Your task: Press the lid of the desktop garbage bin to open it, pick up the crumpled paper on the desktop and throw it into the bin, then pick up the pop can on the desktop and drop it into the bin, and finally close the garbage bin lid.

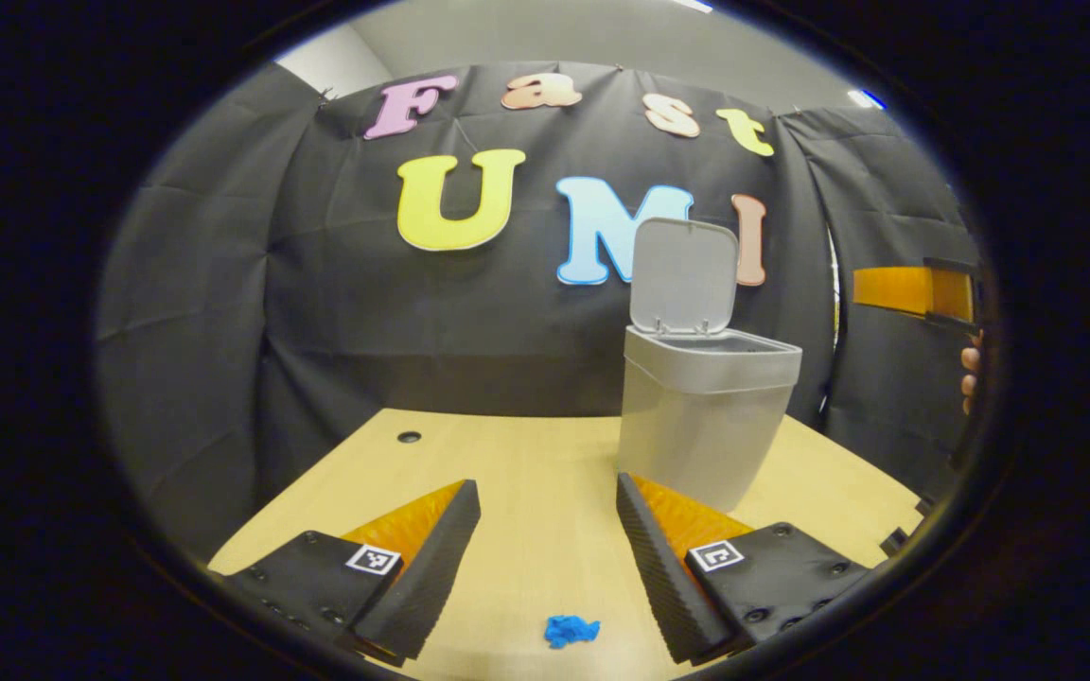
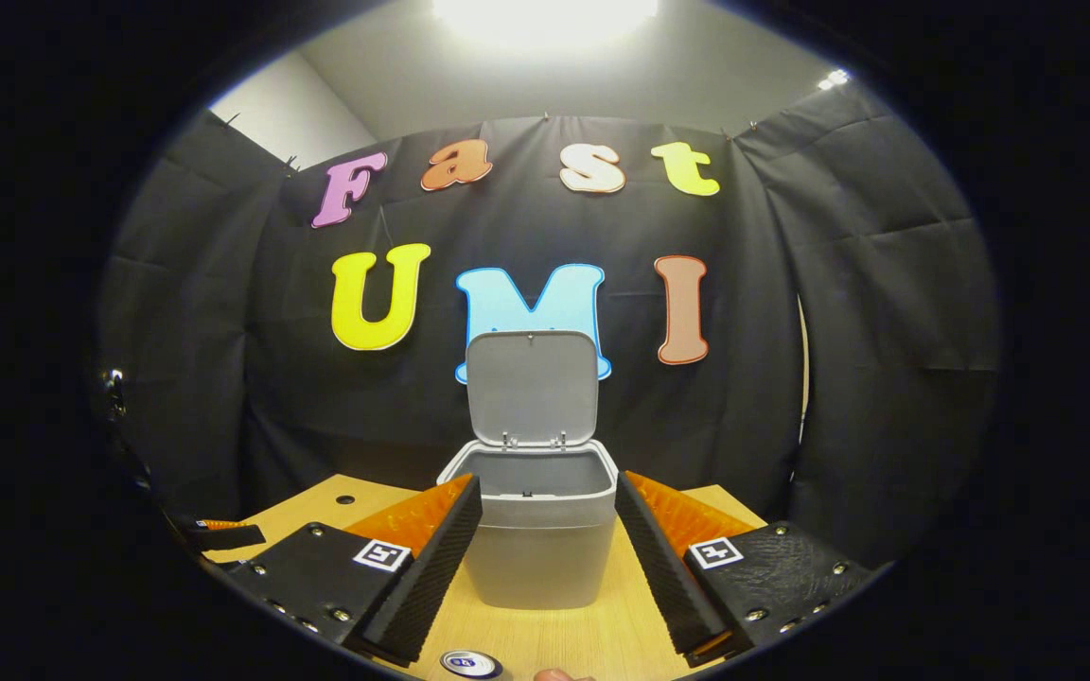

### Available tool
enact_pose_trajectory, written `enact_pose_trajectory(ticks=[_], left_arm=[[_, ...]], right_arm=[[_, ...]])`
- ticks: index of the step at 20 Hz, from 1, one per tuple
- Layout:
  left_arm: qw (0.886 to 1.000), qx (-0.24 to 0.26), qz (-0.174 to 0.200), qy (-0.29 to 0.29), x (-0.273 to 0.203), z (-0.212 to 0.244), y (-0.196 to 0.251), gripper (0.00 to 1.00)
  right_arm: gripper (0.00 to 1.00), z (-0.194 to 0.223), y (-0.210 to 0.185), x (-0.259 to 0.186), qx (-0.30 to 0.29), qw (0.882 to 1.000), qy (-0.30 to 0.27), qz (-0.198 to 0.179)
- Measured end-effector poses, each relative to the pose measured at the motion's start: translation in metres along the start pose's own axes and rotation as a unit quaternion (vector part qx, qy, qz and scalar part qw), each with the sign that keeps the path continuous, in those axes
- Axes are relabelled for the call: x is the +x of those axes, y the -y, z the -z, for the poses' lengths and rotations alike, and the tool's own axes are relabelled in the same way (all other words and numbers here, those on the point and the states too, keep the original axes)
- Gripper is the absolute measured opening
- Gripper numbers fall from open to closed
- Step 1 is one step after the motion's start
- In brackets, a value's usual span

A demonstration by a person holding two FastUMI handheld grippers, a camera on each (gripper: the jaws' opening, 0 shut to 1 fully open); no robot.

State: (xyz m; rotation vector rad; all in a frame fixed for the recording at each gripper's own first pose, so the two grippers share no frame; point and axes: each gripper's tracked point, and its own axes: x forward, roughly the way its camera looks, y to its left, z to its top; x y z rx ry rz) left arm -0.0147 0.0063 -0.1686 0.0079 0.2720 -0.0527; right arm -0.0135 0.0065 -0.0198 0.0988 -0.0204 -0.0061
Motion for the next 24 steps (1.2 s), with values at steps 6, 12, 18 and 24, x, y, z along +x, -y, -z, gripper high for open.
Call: enact_pose_trajectory(ticks=[6,12,18,24], left_arm=[[0.998,0.022,0.011,-0.049,0.015,0.064,0.005,0.95],[0.995,0.018,0.027,-0.092,0.022,0.112,0.006,0.95],[0.988,0.038,0.046,-0.142,0.026,0.156,0.008,0.96],[0.978,0.051,0.060,-0.191,0.022,0.201,0.011,0.96]], right_arm=[[0.92,0.010,-0.006,-0.003,-0.006,1.000,-0.009,0.001],[0.92,0.016,-0.017,-0.006,-0.022,1.000,-0.021,0.002],[0.92,0.026,-0.025,-0.013,-0.027,0.999,-0.038,0.012],[0.92,0.041,-0.024,-0.017,-0.034,0.998,-0.058,0.010]])
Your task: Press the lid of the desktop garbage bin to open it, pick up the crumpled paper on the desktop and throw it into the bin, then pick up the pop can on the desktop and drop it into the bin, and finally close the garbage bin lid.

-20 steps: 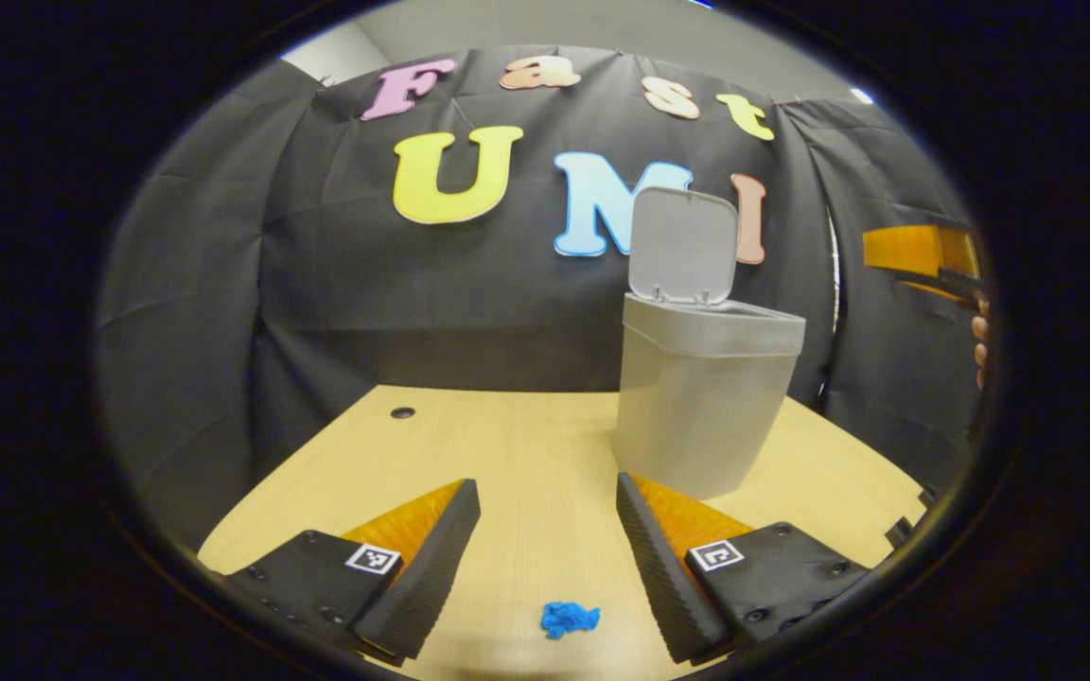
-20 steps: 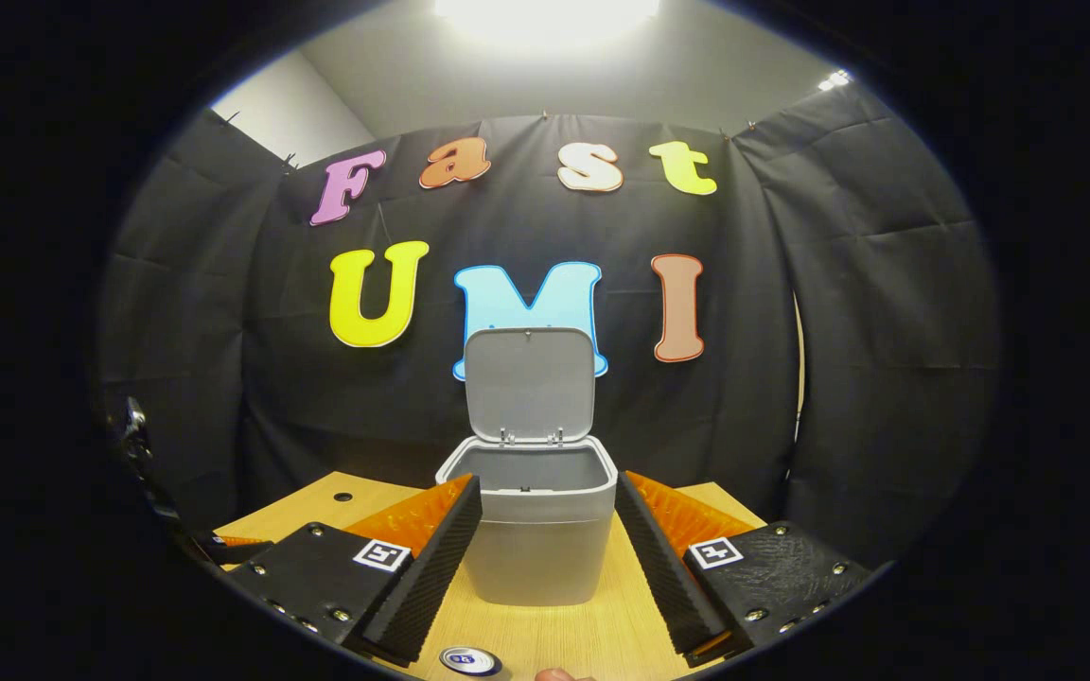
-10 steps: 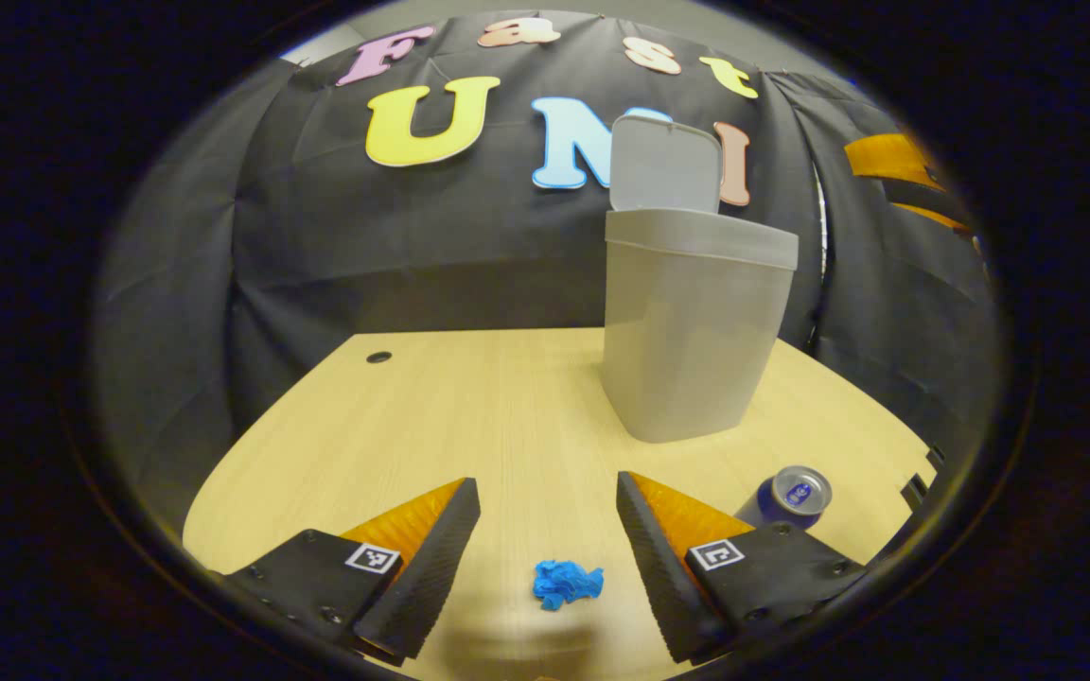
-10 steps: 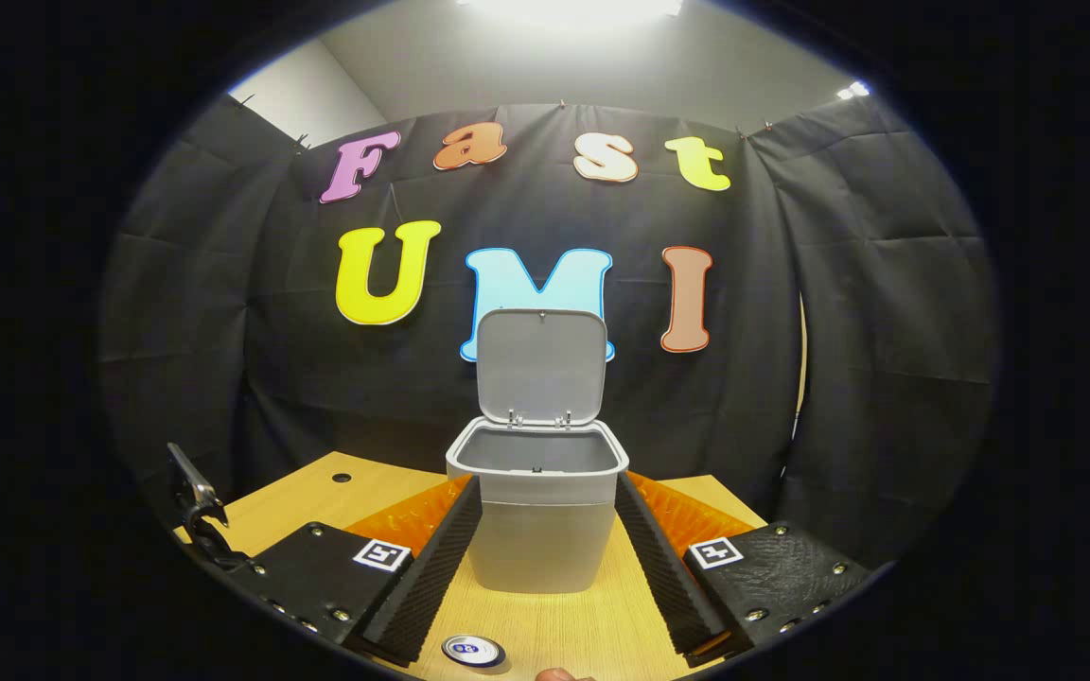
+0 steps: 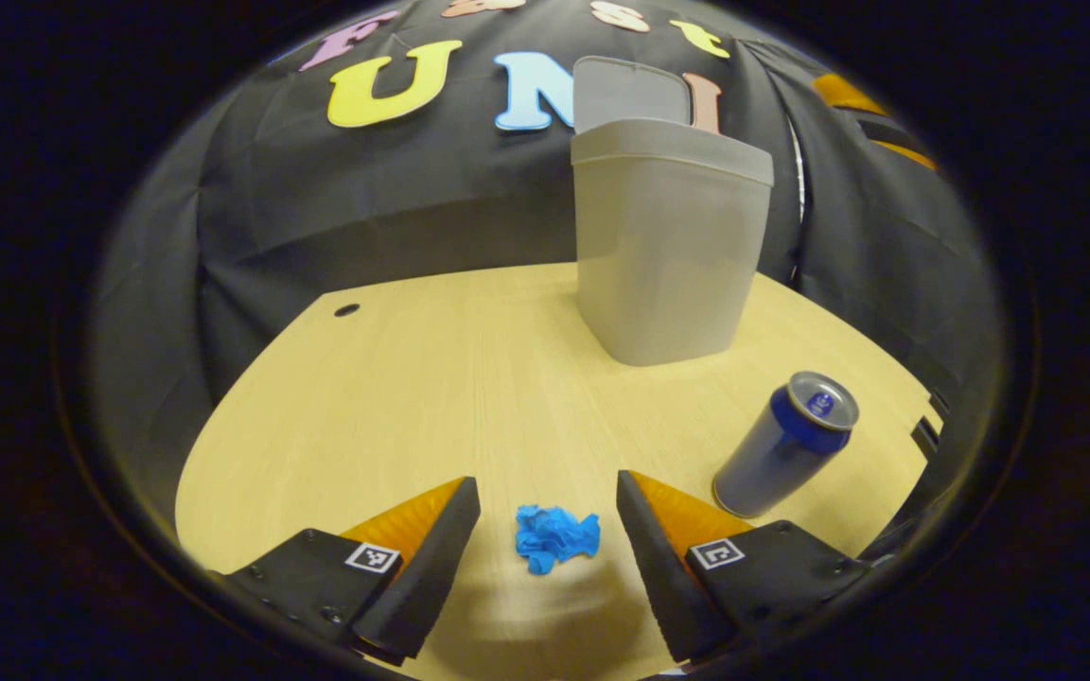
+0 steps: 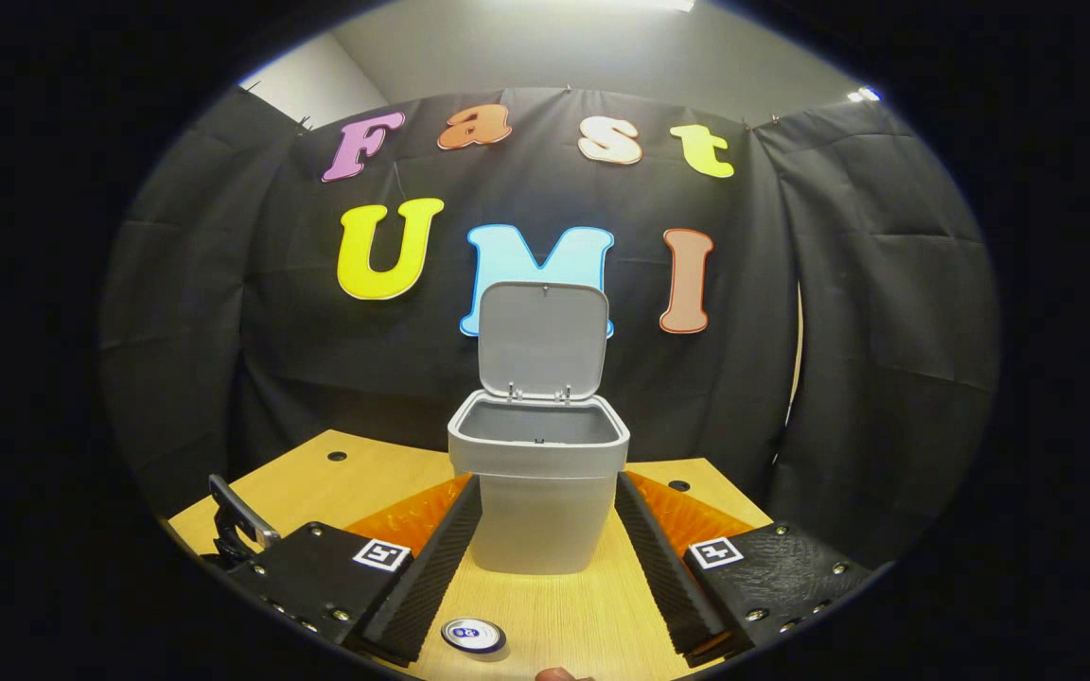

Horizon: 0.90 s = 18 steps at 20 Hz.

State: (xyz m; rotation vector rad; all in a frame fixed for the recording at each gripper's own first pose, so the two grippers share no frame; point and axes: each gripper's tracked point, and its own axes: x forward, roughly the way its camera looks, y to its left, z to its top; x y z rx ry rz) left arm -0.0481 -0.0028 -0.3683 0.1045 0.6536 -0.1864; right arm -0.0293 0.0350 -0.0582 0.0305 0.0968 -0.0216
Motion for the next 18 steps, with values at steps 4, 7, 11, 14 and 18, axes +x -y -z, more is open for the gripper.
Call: enact_pose_trajectory(ticks=[4,7,11,14,18], left_arm=[[1.000,-0.012,0.003,-0.024,0.013,0.018,0.000,0.96],[0.999,-0.008,0.005,-0.042,0.021,0.033,0.002,0.96],[0.999,0.006,0.005,-0.054,0.021,0.040,0.002,0.80],[0.999,0.016,0.002,-0.052,0.020,0.036,0.000,0.65],[0.998,0.020,0.005,-0.052,0.018,0.033,0.002,0.51]], right_arm=[[0.92,0.007,0.006,0.005,-0.002,1.000,-0.012,-0.001],[0.92,0.007,0.015,0.007,0.002,1.000,-0.011,0.006],[0.92,0.010,0.027,0.008,0.008,1.000,-0.018,0.016],[0.92,0.012,0.030,0.007,0.011,1.000,-0.022,0.018],[0.92,0.015,0.031,0.006,0.010,0.999,-0.027,0.015]])
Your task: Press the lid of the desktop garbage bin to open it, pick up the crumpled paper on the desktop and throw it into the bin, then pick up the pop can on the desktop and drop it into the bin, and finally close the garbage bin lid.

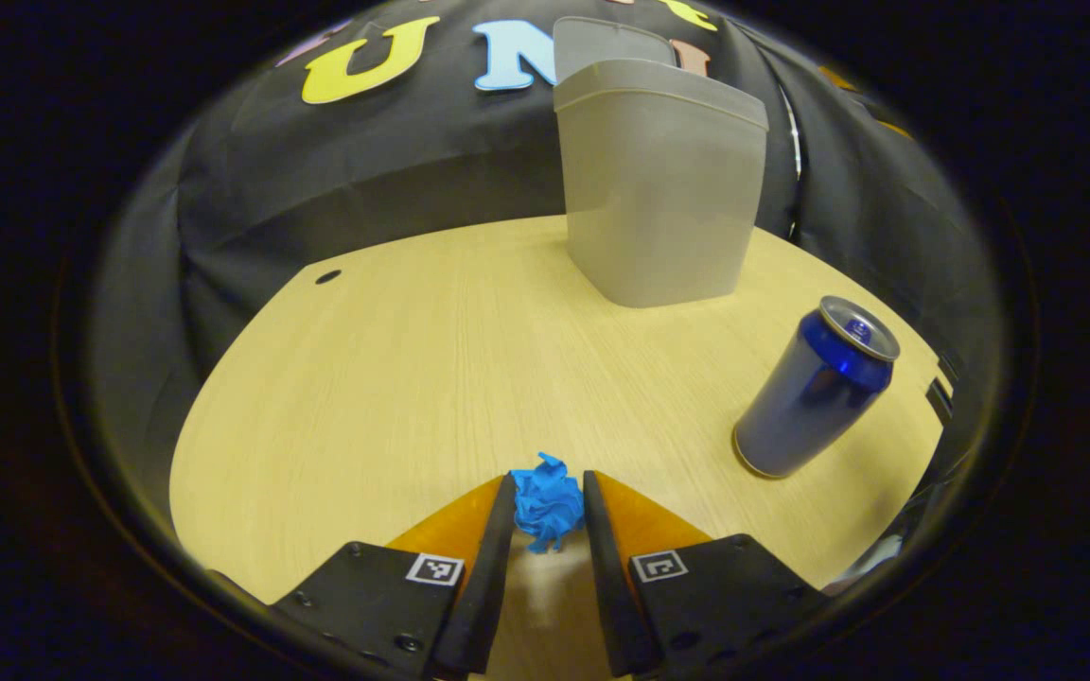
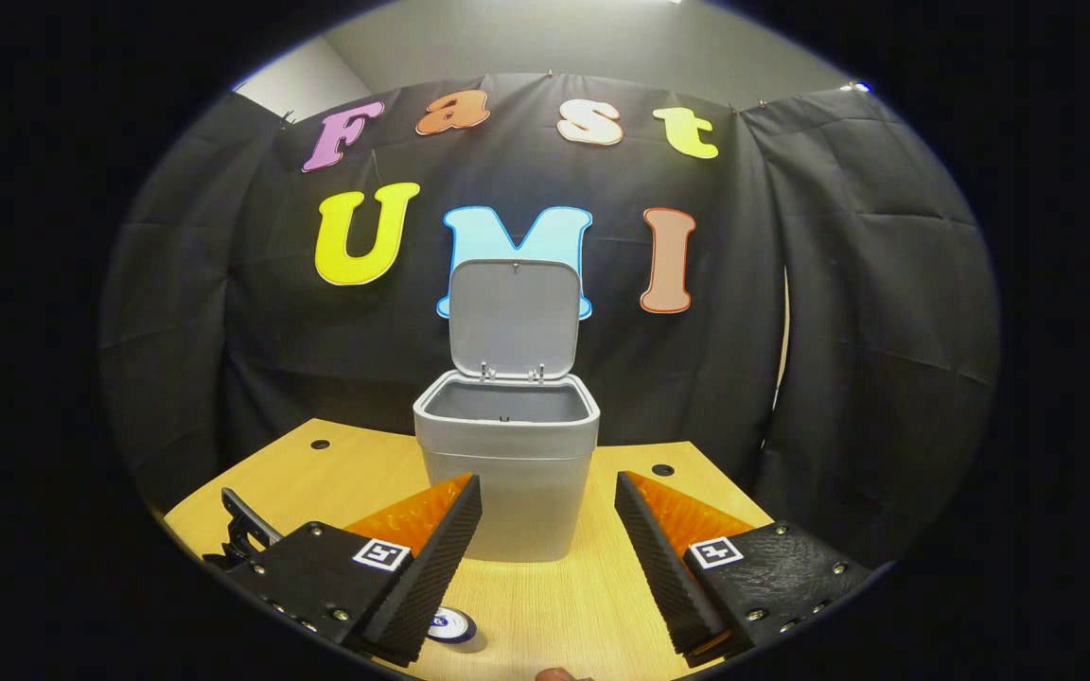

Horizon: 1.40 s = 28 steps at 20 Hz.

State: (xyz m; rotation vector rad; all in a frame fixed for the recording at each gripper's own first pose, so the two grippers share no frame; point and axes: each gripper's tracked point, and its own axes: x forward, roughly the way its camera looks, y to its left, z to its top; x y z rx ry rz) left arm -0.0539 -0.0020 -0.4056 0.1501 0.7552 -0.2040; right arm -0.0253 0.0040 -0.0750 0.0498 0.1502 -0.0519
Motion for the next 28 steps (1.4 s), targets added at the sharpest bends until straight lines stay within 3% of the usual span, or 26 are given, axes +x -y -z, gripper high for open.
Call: enact_pose_trajectory(ticks=[2,6,7,8,15,20,28], left_arm=[[1.000,-0.009,-0.001,-0.002,-0.002,0.001,-0.001,0.32],[1.000,-0.012,-0.012,-0.004,-0.001,-0.001,-0.005,0.19],[1.000,-0.010,-0.023,-0.001,0.000,-0.003,-0.009,0.21],[1.000,-0.010,-0.024,0.000,-0.002,-0.004,-0.008,0.12],[0.999,-0.033,-0.025,0.035,-0.023,-0.043,-0.005,0.11],[0.996,-0.051,-0.017,0.077,-0.044,-0.096,0.000,0.12],[0.987,-0.034,-0.003,0.156,-0.077,-0.182,0.022,0.11]], right_arm=[[0.92,-0.001,0.002,0.000,-0.001,1.000,0.001,-0.002],[0.92,0.001,0.007,0.002,-0.003,1.000,-0.002,-0.005],[0.92,0.001,0.009,0.002,0.000,1.000,-0.003,-0.006],[0.92,0.001,0.009,0.002,0.003,1.000,-0.003,-0.008],[0.92,-0.002,0.018,0.003,0.005,1.000,0.004,-0.005],[0.92,-0.001,0.025,0.002,0.009,1.000,0.004,-0.001],[0.92,-0.002,0.031,-0.001,-0.009,1.000,0.009,-0.001]])
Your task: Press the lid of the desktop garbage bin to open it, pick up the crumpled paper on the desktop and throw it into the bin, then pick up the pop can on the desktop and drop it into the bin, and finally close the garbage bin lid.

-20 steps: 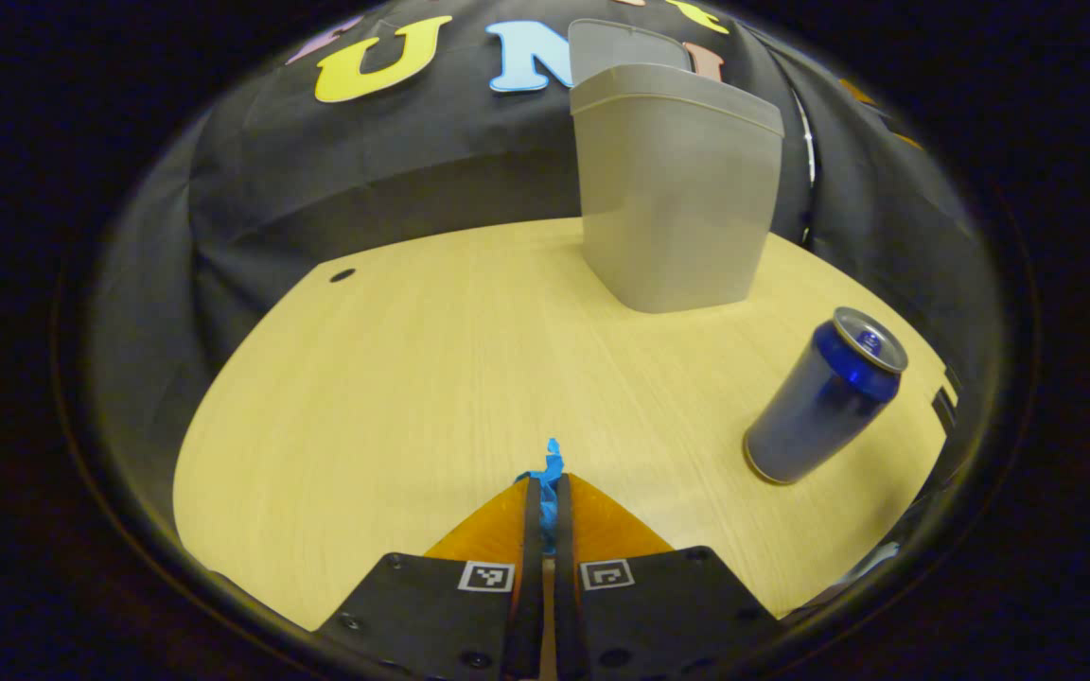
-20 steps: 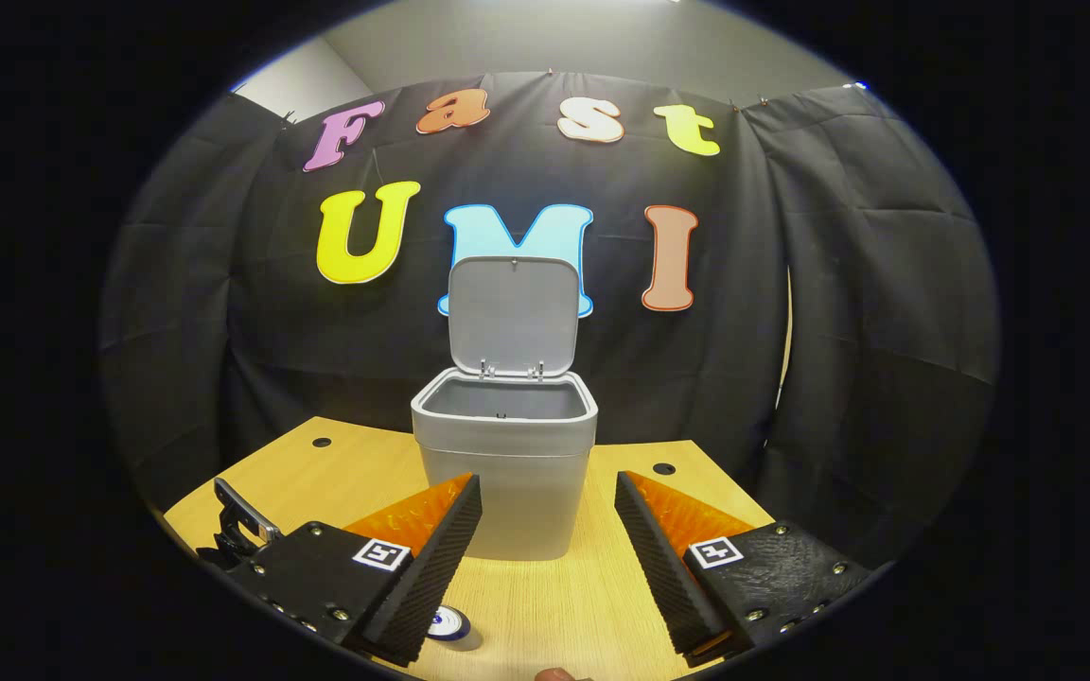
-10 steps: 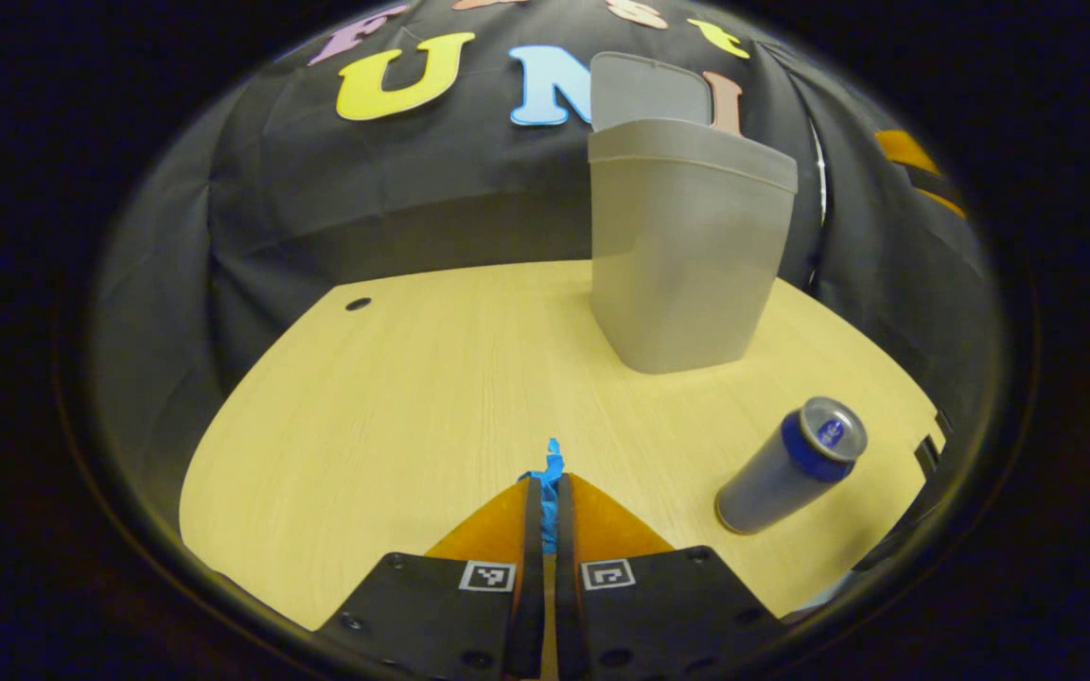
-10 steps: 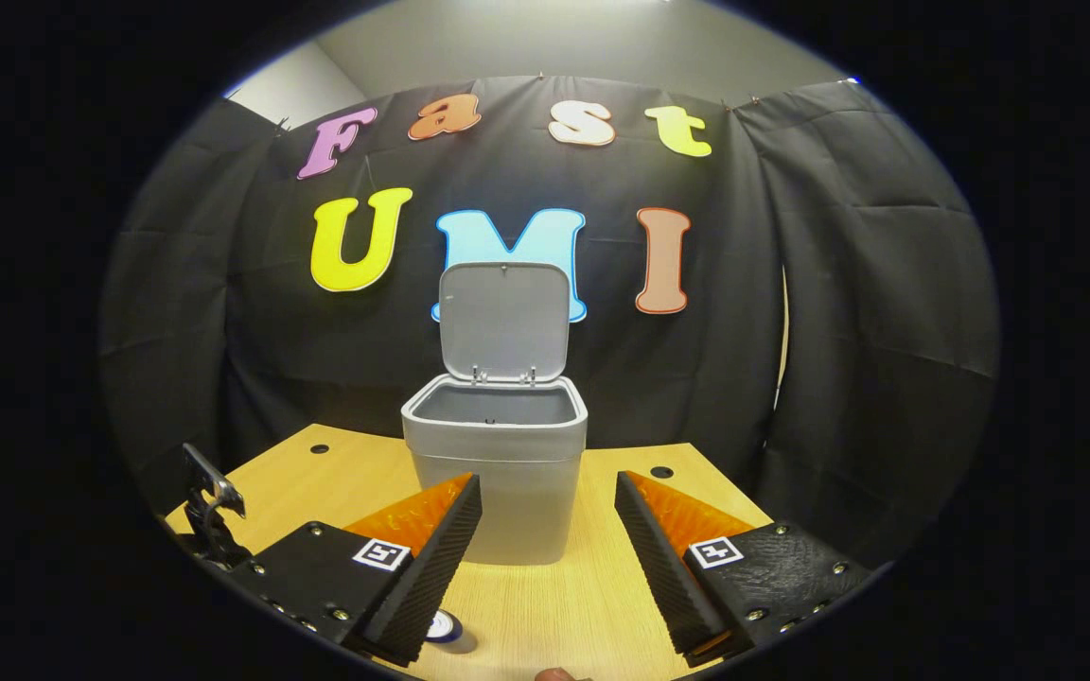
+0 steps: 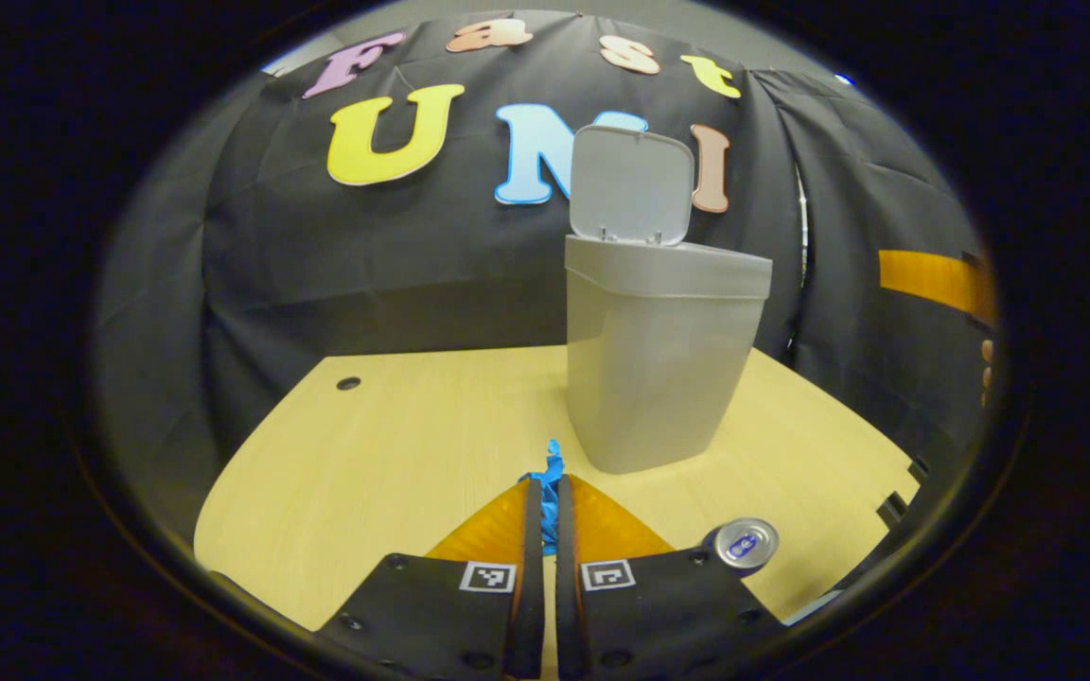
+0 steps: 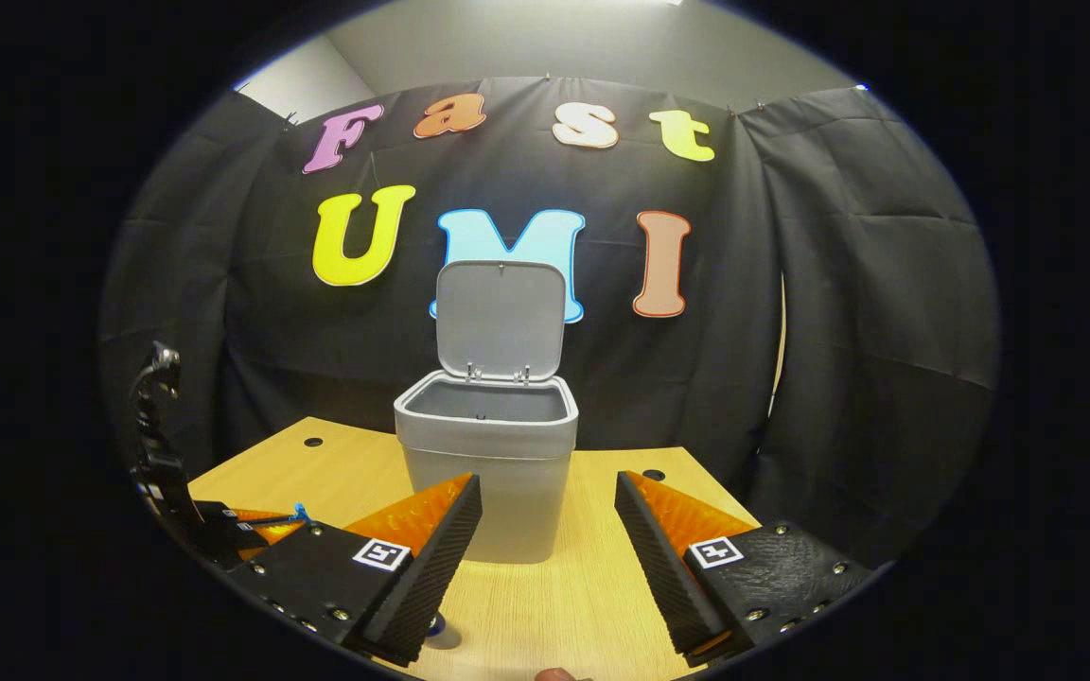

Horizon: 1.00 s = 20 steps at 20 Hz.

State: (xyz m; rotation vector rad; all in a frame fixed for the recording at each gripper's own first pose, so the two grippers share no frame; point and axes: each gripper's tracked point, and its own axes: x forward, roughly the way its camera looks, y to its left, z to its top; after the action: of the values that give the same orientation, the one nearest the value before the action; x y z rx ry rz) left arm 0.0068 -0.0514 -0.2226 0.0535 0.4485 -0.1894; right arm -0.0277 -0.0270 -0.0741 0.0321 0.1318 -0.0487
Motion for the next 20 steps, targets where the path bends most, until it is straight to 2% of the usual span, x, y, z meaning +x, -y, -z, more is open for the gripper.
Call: enact_pose_trajectory(ticks=[8,15,16,20], left_arm=[[0.996,0.010,0.024,0.082,0.001,-0.078,0.023,0.13],[0.985,0.041,0.056,0.161,0.012,-0.147,0.052,0.11],[0.982,0.043,0.060,0.173,0.014,-0.157,0.054,0.13],[0.976,0.038,0.080,0.201,0.027,-0.192,0.065,0.11]], right_arm=[[0.92,0.005,0.008,0.001,0.010,1.000,-0.001,0.011],[0.92,0.009,0.009,0.000,0.017,1.000,0.001,0.026],[0.92,0.009,0.009,0.000,0.016,0.999,0.001,0.029],[0.92,0.008,0.014,-0.002,0.013,0.999,0.001,0.046]])
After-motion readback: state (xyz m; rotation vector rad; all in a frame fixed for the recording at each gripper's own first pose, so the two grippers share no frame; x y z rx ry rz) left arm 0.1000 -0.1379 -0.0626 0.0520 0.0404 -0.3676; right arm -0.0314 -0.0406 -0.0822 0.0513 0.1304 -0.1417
